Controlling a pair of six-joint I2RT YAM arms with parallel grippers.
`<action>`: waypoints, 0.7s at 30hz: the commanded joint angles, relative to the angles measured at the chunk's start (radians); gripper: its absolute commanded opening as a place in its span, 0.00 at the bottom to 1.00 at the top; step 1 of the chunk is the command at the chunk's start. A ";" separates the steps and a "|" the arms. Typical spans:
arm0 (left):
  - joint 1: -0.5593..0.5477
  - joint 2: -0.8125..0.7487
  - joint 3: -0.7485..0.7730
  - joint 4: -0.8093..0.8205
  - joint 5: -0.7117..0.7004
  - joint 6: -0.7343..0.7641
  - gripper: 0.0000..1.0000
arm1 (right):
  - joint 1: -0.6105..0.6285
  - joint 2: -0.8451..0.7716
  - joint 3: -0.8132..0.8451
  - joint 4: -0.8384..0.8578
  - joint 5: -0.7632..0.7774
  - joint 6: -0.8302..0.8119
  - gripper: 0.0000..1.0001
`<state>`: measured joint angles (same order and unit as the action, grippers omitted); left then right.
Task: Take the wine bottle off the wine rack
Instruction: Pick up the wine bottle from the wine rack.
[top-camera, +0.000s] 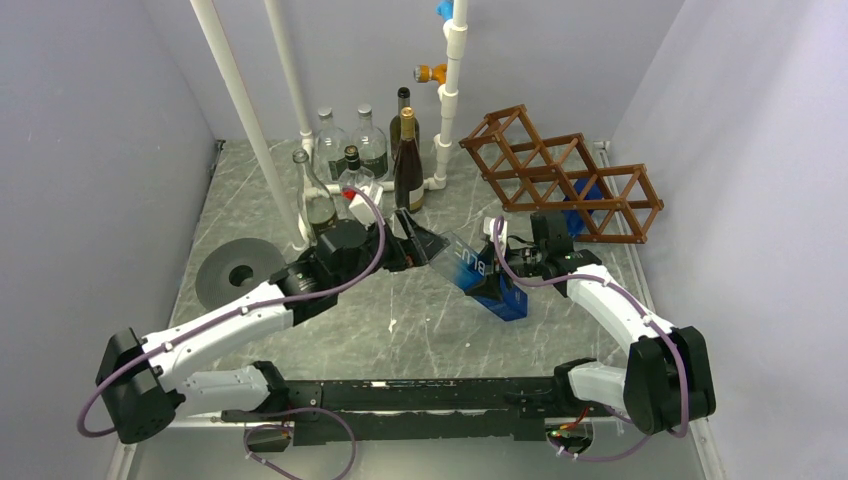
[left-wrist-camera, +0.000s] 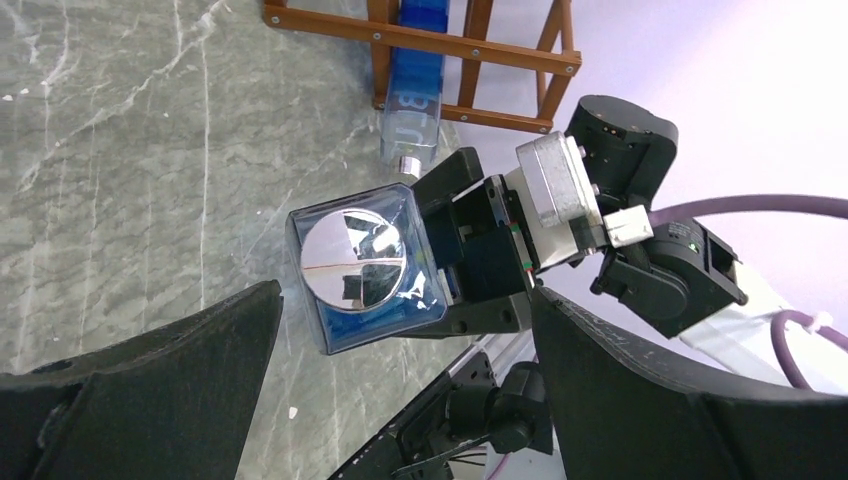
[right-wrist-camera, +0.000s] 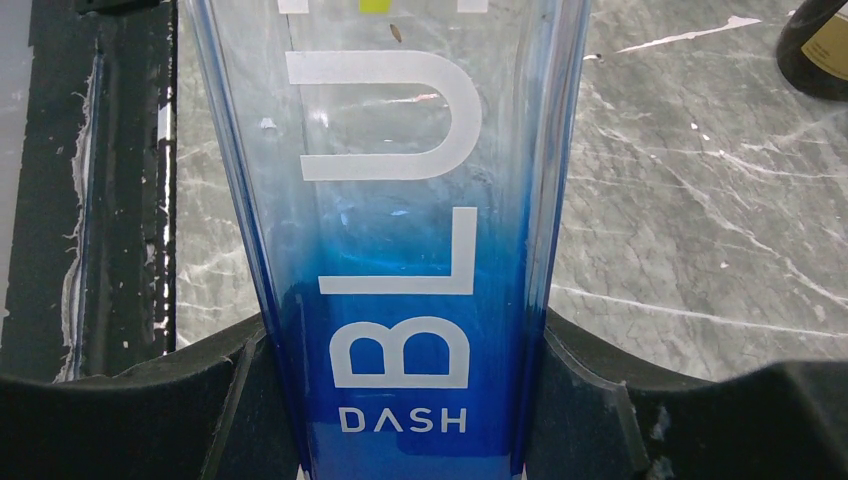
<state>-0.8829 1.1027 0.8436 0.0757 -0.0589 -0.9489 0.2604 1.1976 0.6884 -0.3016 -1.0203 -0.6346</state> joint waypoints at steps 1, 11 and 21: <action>-0.033 0.056 0.116 -0.139 -0.118 -0.039 0.99 | -0.006 -0.031 0.019 0.109 -0.075 0.020 0.00; -0.064 0.185 0.227 -0.243 -0.128 -0.085 1.00 | -0.008 -0.033 0.016 0.117 -0.082 0.029 0.00; -0.105 0.266 0.259 -0.228 -0.162 -0.115 0.98 | -0.011 -0.033 0.012 0.122 -0.086 0.033 0.00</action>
<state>-0.9710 1.3560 1.0542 -0.1699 -0.1829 -1.0420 0.2558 1.1976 0.6765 -0.2825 -1.0214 -0.6163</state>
